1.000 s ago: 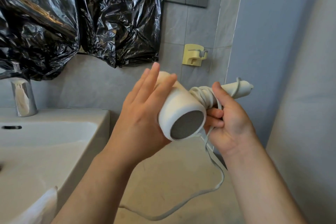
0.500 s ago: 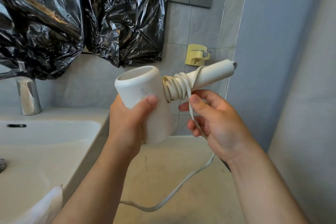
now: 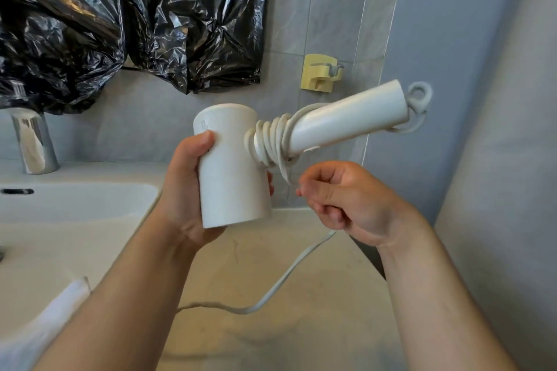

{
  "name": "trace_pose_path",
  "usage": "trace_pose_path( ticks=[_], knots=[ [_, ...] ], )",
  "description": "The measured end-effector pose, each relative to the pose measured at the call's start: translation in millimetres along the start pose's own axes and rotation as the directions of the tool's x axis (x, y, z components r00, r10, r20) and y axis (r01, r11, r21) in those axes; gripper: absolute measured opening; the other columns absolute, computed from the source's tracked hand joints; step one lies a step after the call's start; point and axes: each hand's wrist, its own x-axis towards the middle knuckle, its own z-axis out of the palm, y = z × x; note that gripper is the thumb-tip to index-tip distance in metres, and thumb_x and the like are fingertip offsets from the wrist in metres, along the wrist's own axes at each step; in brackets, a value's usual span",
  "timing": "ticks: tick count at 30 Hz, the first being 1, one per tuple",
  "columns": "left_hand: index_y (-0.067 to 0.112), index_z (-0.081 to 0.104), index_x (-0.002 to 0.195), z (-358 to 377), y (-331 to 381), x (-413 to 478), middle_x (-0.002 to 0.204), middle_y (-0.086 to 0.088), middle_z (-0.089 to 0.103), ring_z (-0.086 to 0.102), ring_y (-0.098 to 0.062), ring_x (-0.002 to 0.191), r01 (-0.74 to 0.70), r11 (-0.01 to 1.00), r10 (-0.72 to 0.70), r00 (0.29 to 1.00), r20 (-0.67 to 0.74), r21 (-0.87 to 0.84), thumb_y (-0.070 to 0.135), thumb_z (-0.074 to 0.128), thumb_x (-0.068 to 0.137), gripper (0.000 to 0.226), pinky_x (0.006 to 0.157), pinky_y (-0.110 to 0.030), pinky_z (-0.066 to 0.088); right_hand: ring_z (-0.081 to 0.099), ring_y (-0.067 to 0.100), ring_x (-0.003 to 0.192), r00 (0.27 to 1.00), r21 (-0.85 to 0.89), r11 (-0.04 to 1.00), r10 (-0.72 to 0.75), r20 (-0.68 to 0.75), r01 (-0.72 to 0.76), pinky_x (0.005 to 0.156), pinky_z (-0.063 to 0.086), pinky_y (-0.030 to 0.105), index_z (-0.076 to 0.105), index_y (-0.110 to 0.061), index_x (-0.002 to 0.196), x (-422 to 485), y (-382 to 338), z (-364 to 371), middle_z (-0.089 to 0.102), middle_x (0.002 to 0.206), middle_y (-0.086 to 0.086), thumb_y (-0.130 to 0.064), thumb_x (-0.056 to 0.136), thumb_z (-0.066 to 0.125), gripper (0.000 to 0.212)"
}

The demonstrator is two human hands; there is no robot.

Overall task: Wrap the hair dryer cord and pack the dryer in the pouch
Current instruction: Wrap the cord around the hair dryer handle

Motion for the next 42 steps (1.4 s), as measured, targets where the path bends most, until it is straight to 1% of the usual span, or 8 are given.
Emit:
trace_pose_path(
  ticks=[6, 11, 14, 17, 25, 30, 38, 42],
  knots=[
    [0.002, 0.064, 0.122, -15, -4, -3, 0.106, -0.023, 0.071, 0.07, -0.04, 0.095, 0.268, 0.963, -0.269, 0.922, 0.278, 0.042, 0.038, 0.073, 0.075, 0.059, 0.087, -0.05, 0.053, 0.059, 0.002, 0.05, 0.997, -0.017, 1.0, -0.013, 0.075, 0.014, 0.047, 0.046, 0.014, 0.069, -0.019, 0.078, -2, -5, -32, 0.067, 0.06, -0.004, -0.016, 0.063, 0.083, 0.021],
    [0.004, 0.069, 0.116, -18, -2, -5, 0.104, -0.021, 0.073, 0.072, -0.034, 0.094, 0.275, 0.939, -0.33, 0.886, 0.326, 0.205, 0.038, 0.077, 0.072, 0.056, 0.079, -0.042, 0.058, 0.04, 0.009, 0.039, 0.996, 0.059, 0.995, -0.08, 0.038, 0.078, 0.034, 0.027, 0.014, 0.063, -0.019, 0.07, -20, -6, -42, 0.06, 0.059, 0.009, -0.004, 0.053, 0.082, 0.029],
    [0.013, 0.074, 0.095, -5, 5, -8, 0.083, -0.015, 0.074, 0.071, -0.029, 0.072, 0.124, 0.808, -0.19, 0.98, 0.056, 0.576, 0.051, 0.089, 0.037, 0.071, 0.057, -0.037, 0.057, 0.037, 0.008, 0.039, 0.995, -0.129, 0.991, -0.052, -0.088, 0.04, 0.035, 0.025, 0.015, 0.057, -0.014, 0.071, -16, -6, -37, 0.065, 0.057, 0.009, 0.006, 0.068, 0.074, 0.025],
    [0.019, 0.069, 0.093, 4, 8, -5, 0.078, -0.001, 0.073, 0.07, -0.018, 0.071, 0.016, 0.646, 0.012, 0.999, -0.031, 0.763, 0.046, 0.077, 0.042, 0.058, 0.058, -0.031, 0.053, 0.043, 0.007, 0.041, 0.961, -0.403, 0.915, -0.095, -0.261, -0.019, 0.041, 0.032, 0.019, 0.059, -0.013, 0.072, -12, -9, -31, 0.066, 0.057, 0.004, 0.001, 0.075, 0.075, 0.021],
    [0.033, 0.063, 0.092, 15, 15, -3, 0.085, 0.014, 0.068, 0.062, 0.007, 0.078, -0.079, 0.245, 0.386, 0.922, -0.023, 0.966, 0.061, 0.068, 0.042, 0.058, 0.063, -0.01, 0.044, 0.058, 0.004, 0.064, 0.896, -0.68, 0.723, -0.214, -0.389, -0.122, 0.06, 0.048, 0.027, 0.066, -0.025, 0.087, -8, -21, -9, 0.067, 0.083, -0.008, -0.027, 0.083, 0.07, 0.006],
    [0.023, 0.064, 0.107, 19, 8, -2, 0.097, 0.011, 0.07, 0.064, -0.001, 0.089, -0.136, 0.27, 0.544, 0.839, -0.034, 0.953, 0.061, 0.07, 0.047, 0.072, 0.071, -0.018, 0.049, 0.048, 0.005, 0.047, 0.792, -0.526, 0.85, -0.297, -0.533, -0.035, 0.048, 0.035, 0.023, 0.067, -0.022, 0.075, -1, -24, 6, 0.06, 0.054, -0.012, -0.022, 0.086, 0.063, 0.012],
    [0.031, 0.064, 0.096, 29, 3, 0, 0.088, 0.012, 0.068, 0.06, 0.007, 0.075, -0.19, 0.416, 0.626, 0.769, -0.128, 0.889, 0.06, 0.068, 0.051, 0.055, 0.067, -0.017, 0.048, 0.037, 0.006, 0.04, 0.822, -0.017, 0.976, -0.191, -0.536, 0.215, 0.034, 0.025, 0.015, 0.068, -0.011, 0.085, -8, -39, 20, 0.062, 0.069, 0.006, -0.001, 0.092, 0.055, 0.018],
    [0.036, 0.069, 0.086, 29, 3, 1, 0.078, 0.009, 0.07, 0.063, -0.017, 0.076, -0.228, 0.603, 0.603, 0.758, -0.249, 0.765, 0.052, 0.072, 0.05, 0.04, 0.07, -0.045, 0.056, 0.041, 0.008, 0.042, 0.852, 0.011, 0.971, -0.205, -0.482, 0.24, 0.035, 0.03, 0.018, 0.065, -0.012, 0.09, -10, -39, 23, 0.067, 0.068, 0.002, -0.001, 0.092, 0.053, 0.016]
  ],
)
